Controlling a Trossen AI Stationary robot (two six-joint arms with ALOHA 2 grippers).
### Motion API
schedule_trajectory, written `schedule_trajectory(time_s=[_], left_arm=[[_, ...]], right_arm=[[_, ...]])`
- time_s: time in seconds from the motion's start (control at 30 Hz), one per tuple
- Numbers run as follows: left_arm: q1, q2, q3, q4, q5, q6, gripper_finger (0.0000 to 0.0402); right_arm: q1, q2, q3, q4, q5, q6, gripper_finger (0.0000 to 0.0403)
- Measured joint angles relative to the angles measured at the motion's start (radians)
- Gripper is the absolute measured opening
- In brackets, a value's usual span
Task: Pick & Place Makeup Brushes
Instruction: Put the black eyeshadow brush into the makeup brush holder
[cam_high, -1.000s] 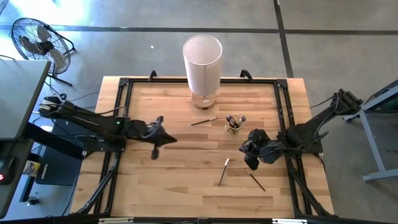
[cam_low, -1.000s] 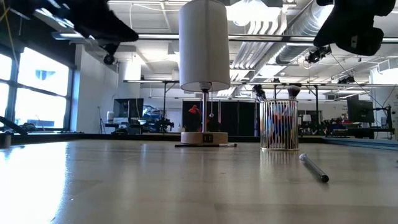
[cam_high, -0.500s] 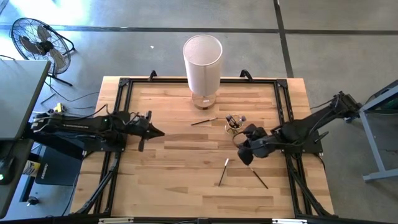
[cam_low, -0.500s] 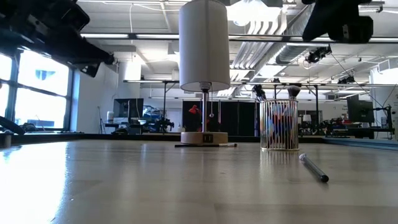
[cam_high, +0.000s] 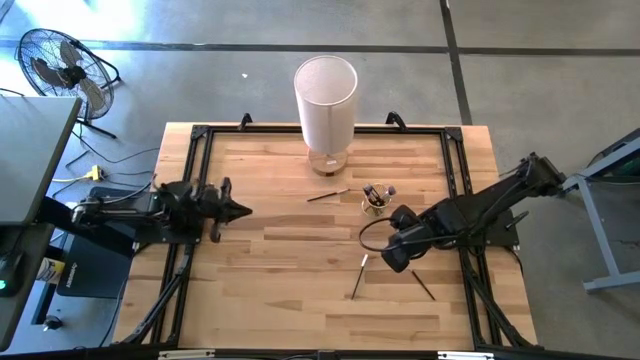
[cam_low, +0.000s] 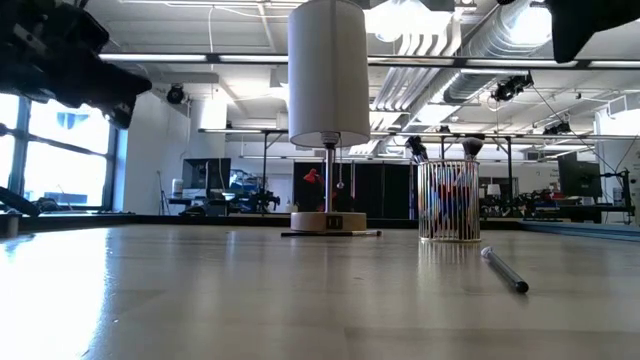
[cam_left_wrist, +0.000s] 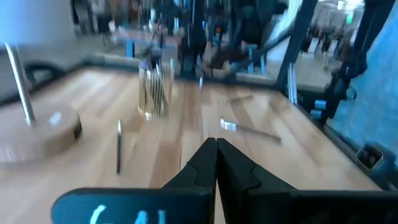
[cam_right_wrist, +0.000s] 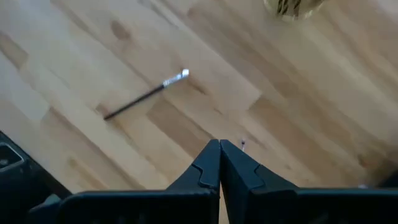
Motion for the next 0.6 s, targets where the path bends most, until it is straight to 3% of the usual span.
schedule_trajectory(time_s=[0.3, 0.6], left_arm=[[0.000, 0.008, 0.002, -0.010, -0.021, 0.050, 0.0001], [0.000, 0.006, 0.001, -0.004, -0.023, 0.052, 0.0001]], right_arm=[[0.002, 0.007, -0.108, 0.052, -0.007, 0.021, 0.0011], [0.002, 0.008, -0.390, 0.193, -0.119, 0.066, 0.0101]])
